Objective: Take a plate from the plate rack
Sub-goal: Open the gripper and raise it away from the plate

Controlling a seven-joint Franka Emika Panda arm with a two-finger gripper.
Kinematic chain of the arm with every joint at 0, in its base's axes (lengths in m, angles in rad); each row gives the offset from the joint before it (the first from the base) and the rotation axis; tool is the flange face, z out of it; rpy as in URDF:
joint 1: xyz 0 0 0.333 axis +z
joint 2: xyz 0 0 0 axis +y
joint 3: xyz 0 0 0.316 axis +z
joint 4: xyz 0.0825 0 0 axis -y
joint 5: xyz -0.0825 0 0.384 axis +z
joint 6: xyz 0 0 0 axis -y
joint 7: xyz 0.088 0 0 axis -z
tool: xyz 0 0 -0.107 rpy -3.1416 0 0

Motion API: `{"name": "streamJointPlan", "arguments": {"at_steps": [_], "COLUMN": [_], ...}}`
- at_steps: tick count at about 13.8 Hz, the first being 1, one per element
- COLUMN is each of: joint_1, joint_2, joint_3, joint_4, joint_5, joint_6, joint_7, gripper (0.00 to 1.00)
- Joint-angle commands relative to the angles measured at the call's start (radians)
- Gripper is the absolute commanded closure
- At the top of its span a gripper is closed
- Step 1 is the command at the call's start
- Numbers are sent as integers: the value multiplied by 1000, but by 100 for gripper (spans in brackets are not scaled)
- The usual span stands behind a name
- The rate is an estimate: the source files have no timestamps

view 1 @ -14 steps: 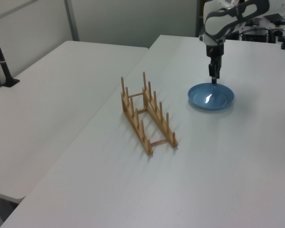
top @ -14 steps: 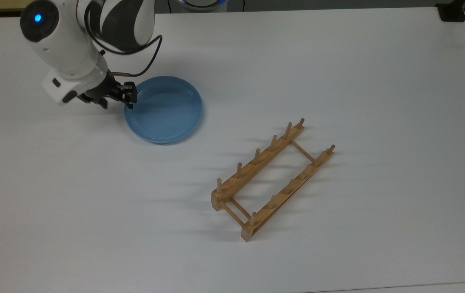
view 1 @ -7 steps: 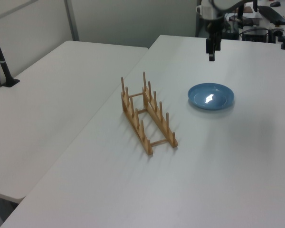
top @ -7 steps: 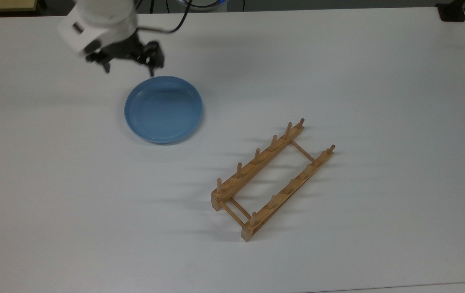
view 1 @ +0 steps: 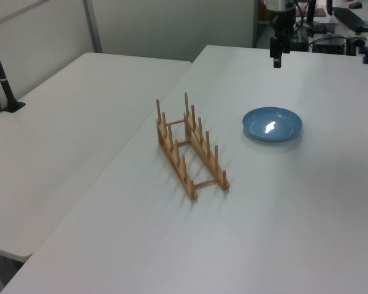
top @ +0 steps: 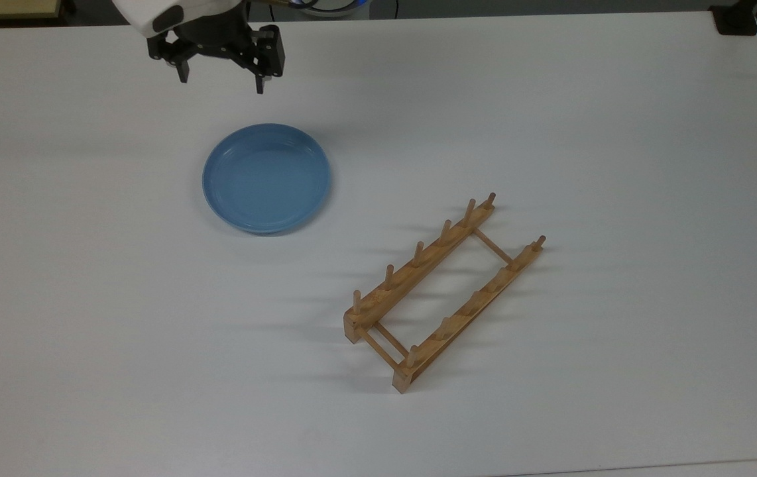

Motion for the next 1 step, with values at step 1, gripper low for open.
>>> {"name": "streamJointPlan", "arguments": {"at_steps": [1], "joint_1": [-5], "joint_2": [-13], "joint_3": [12], "joint_4": [-26], "joint_5": [-13], "joint_6": [-5], "joint_7": [24], "gripper": [0]}}
